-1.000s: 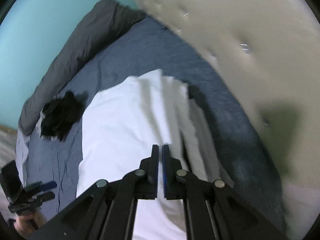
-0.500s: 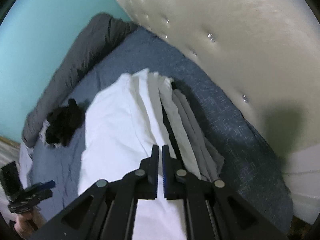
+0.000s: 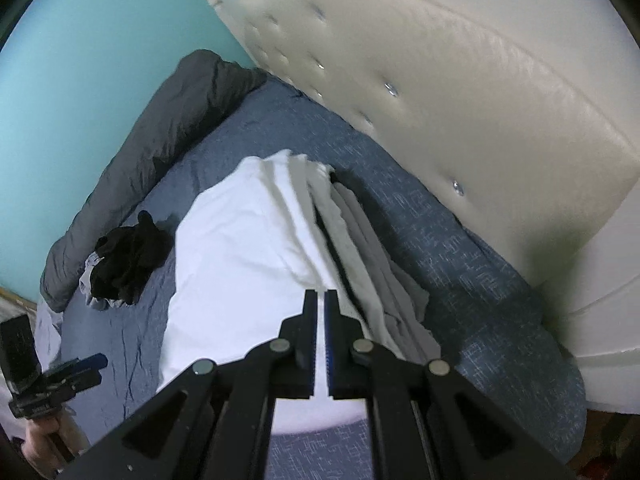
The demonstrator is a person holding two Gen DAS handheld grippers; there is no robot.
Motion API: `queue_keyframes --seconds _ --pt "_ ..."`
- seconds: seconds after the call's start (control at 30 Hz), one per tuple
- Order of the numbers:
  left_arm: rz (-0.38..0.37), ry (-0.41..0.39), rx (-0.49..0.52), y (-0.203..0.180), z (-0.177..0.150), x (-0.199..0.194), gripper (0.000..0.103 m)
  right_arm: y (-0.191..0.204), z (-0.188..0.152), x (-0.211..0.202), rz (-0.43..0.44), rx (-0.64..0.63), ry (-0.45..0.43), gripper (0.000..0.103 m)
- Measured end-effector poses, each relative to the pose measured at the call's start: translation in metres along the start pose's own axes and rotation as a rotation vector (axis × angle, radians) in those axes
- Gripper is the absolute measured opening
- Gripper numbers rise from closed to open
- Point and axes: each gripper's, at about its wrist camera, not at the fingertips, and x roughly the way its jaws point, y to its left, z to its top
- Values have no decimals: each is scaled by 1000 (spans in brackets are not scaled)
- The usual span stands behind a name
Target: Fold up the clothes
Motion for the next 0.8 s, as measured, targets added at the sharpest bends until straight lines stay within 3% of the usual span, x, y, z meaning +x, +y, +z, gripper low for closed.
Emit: queue_keyframes --seconds 0.23,0.8 --pt "-4 -18 31 1 -11 -11 43 37 -27 -8 25 -27 -40 3" --pt "-11 -79 92 13 -42 -49 43 106 -92 -34 -25 -63 -143 3"
